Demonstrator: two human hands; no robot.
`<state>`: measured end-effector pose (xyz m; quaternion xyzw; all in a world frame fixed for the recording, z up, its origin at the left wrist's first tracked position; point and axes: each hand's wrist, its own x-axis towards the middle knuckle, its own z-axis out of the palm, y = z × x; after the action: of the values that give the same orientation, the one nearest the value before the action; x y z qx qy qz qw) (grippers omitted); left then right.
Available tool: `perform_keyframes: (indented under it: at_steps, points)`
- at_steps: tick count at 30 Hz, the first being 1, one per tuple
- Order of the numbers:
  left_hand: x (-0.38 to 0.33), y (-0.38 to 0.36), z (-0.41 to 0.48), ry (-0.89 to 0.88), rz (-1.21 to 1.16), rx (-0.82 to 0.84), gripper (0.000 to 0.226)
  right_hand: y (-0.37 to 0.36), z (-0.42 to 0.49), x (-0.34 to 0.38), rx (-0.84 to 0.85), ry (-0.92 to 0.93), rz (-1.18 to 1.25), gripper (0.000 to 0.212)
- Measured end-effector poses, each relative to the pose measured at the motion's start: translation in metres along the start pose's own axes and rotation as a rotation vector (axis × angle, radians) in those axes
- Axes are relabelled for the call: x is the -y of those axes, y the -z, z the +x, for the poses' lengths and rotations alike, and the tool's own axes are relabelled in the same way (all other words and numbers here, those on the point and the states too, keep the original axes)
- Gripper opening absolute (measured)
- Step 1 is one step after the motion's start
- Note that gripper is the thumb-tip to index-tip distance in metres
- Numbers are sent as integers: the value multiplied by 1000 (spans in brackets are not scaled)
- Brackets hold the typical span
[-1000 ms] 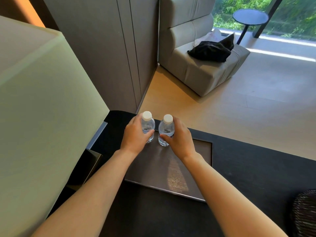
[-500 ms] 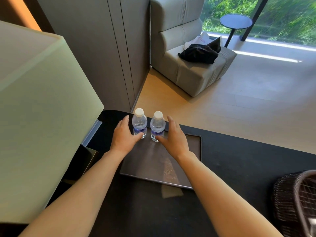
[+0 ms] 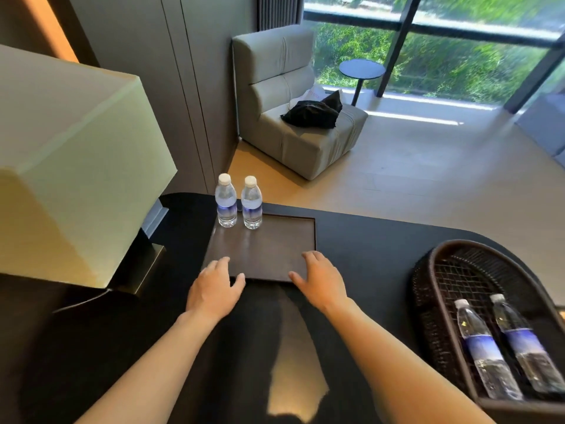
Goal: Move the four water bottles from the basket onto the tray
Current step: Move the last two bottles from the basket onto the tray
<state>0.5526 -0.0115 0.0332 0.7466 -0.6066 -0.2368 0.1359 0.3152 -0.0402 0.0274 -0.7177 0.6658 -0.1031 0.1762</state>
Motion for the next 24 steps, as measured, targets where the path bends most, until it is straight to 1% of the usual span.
perform_keyframes:
  at_steps: [3,5,9,12,18,21,24]
  points:
    - [-12,-15,-54,-50,80,31,53,11,-61,-20,13,-34,-79,51]
    - [-23,-27,-88,-79,113,59,49,20,-100,-34,20,-56,-140,47]
    - [-53,-49,-147,-191,164,74,45,41,-175,-68,14,-125,-194,46]
    - [-80,-64,-184,-263,155,91,43,61,-219,-96,3,-190,-203,47]
    - [-143,-96,-225,-399,123,127,48,105,-271,-158,-47,-307,-190,37]
    - [-181,-117,-234,-445,103,153,48,123,-284,-195,-68,-372,-176,37]
    - [-223,-142,-235,-485,110,178,49,139,-287,-238,-76,-418,-136,32]
